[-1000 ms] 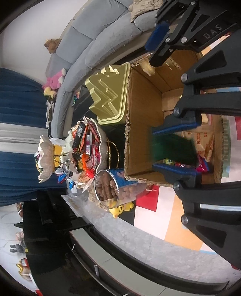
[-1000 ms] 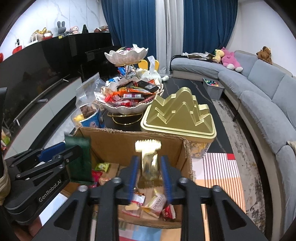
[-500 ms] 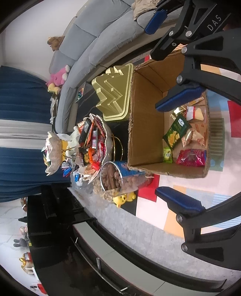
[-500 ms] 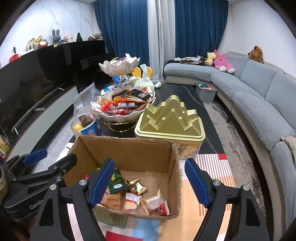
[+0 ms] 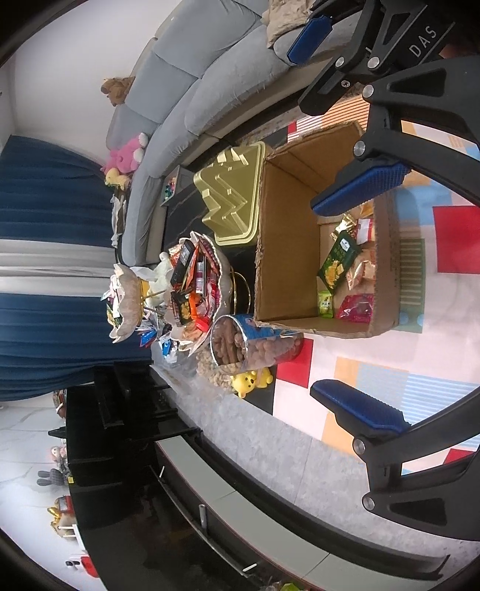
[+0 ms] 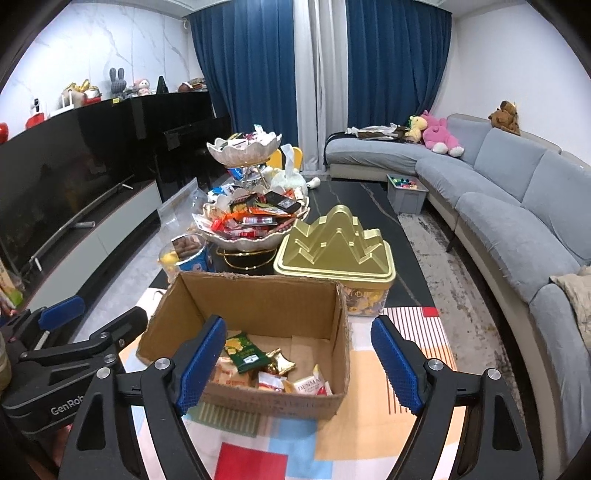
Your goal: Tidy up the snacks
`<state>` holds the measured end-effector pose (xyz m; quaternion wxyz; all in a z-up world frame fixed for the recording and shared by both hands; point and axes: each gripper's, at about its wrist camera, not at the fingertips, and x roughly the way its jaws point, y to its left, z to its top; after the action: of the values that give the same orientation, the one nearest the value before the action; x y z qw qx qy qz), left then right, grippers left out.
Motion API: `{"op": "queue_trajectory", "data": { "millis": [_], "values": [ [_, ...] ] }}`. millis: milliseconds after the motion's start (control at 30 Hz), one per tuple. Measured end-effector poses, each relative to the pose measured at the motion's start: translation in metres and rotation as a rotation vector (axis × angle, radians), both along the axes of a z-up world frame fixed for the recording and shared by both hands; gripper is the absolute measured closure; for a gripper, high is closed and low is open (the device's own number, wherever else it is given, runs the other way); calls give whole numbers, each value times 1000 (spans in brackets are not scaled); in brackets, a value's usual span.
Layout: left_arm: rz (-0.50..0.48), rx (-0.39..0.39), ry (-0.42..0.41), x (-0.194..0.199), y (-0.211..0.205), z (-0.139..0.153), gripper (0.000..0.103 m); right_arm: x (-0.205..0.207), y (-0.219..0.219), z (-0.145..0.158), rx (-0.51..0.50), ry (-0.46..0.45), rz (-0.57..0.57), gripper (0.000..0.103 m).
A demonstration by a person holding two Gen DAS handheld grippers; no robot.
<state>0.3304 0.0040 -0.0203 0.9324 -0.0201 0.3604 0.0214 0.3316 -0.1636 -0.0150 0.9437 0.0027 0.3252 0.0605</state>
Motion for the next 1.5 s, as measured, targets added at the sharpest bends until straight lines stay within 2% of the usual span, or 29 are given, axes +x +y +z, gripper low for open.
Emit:
{"op": "queue_trajectory", "data": {
  "millis": [533, 1500],
  "values": [
    [-13, -11, -10, -51, -3, 11, 12, -47, -5, 11, 7, -24, -3, 22],
    [-49, 5, -8, -178, -10, -5, 12, -173, -13, 5, -20, -48, -12, 22]
  ]
}}
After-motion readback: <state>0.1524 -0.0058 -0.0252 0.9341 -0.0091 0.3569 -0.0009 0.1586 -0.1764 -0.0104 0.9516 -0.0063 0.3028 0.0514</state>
